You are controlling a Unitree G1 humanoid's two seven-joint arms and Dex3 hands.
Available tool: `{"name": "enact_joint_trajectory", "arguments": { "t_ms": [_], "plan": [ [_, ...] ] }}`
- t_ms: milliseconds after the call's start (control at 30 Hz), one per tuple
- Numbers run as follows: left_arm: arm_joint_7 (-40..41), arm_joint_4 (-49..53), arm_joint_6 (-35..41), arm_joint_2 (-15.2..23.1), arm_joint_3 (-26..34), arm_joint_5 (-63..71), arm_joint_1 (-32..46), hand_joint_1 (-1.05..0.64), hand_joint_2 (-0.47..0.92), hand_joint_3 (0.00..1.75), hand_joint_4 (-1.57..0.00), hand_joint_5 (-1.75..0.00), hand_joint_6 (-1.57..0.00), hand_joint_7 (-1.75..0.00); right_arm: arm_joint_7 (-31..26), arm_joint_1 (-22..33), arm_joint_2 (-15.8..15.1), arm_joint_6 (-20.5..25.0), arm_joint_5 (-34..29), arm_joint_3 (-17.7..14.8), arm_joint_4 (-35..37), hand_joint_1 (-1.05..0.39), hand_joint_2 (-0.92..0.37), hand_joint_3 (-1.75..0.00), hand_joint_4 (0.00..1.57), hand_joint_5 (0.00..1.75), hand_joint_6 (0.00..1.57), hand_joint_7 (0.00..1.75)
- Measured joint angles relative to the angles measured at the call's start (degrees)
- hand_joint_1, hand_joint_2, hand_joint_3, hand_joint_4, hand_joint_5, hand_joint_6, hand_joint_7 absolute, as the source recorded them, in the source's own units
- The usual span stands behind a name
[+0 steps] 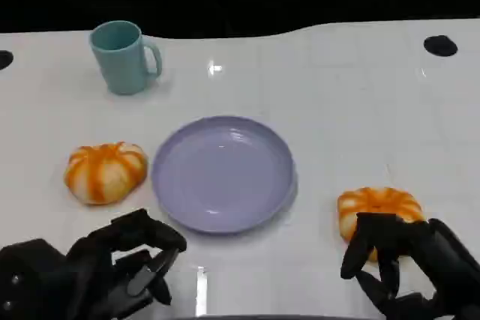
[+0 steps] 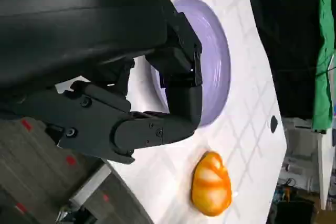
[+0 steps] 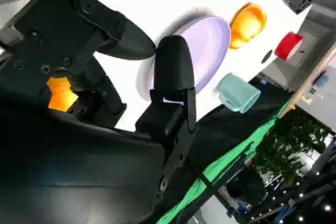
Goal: Grasp the bread from the table and place it into the plate.
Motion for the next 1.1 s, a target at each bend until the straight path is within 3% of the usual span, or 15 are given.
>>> {"name": "enact_joint_trajectory", "arguments": {
  "t_ms": [800,900,967,1100],
  "plan": [
    [0.00,0.09,-0.02,-0.11,-0.24,0.01,-0.38,-0.40,0.92,0.48,-0.67,-1.75,-0.64,-1.27,0.33,0.00,0.04,0.18,0.34,0.04,0.00,-0.02,-0.27,-1.34,1.04,1.75,0.84,1.35],
    [0.00,0.15,-0.02,-0.16,-0.29,0.02,-0.39,-0.41,0.92,0.48,-0.67,-1.75,-0.64,-1.28,0.33,0.00,0.08,0.28,0.38,0.04,-0.01,0.01,-0.28,-1.34,1.01,1.75,0.81,1.27],
    [0.00,0.20,-0.04,-0.21,-0.32,0.02,-0.41,-0.42,0.92,0.49,-0.68,-1.75,-0.64,-1.28,0.33,0.01,0.20,1.13,0.65,0.02,-0.11,0.02,-0.28,-1.33,0.91,1.73,0.80,1.16],
    [0.00,0.68,-0.61,-0.27,-0.46,0.11,-0.45,-0.43,0.92,0.48,-0.69,-1.75,-0.65,-1.29,0.34,0.17,0.57,1.76,2.43,-0.07,-0.62,-0.03,-0.32,-1.23,0.76,1.44,0.74,0.97]
  ]
}}
